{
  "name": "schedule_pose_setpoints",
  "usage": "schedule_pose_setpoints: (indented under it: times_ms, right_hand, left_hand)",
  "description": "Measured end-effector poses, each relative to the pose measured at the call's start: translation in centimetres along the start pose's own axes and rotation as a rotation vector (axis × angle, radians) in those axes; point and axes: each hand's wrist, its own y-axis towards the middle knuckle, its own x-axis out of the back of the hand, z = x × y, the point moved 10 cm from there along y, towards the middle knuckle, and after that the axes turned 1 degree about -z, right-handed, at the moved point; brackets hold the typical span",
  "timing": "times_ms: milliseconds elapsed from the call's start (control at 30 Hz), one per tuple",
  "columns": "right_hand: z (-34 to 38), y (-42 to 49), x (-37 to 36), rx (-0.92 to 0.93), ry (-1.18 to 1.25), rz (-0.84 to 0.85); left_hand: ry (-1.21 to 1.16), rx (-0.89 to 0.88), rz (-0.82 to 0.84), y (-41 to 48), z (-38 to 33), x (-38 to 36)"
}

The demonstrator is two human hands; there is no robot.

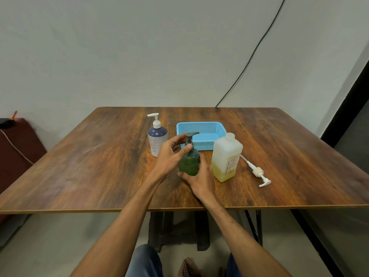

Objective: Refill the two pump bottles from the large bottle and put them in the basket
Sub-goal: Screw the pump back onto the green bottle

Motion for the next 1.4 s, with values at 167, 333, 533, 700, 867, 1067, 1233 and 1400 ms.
schedule_pose_setpoints:
  times_ms: [167,333,533,700,867,1067,1233,1400]
  right_hand:
    - [0.0,0.0,-0.1,-0.01,0.013,0.019]
    - [-0.1,0.1,0.0,-0.01,0.009,0.007]
    - [0.1,0.0,0.0,-0.005,0.015,0.012]
    - [0.0,0.0,-0.1,-0.017,0.032,0.029]
    - [0.2,0.0,-0.1,-0.019,0.026,0.03]
    - [0.2,-0.1,0.0,-0.007,0.036,0.024]
    - [0.2,0.0,-0.2,-0.008,0.062,0.04]
    - [0.3,0.1,0.0,0.003,0.046,0.034]
  left_hand:
    - [0.19,-0.081,-0.2,-0.3,-0.6,0.7]
    - [0.091,0.0,0.004,0.2,0.5,0.0]
    - [0.0,-0.012,-0.113,-0.8,0.4,0.5]
    - [0.104,-0.047,-0.225,-0.8,-0.4,0.5]
    - [-0.079,0.056,0.076,-0.3,0.8,-0.7]
    - [-0.071,-0.063,-0.274,-1.5,0.7,1.5]
    - [0.03,-0.037,-0.219,-0.4,0.7,0.2]
    - [-0.059,0.009,0.073,-0.5,1.2,-1.5]
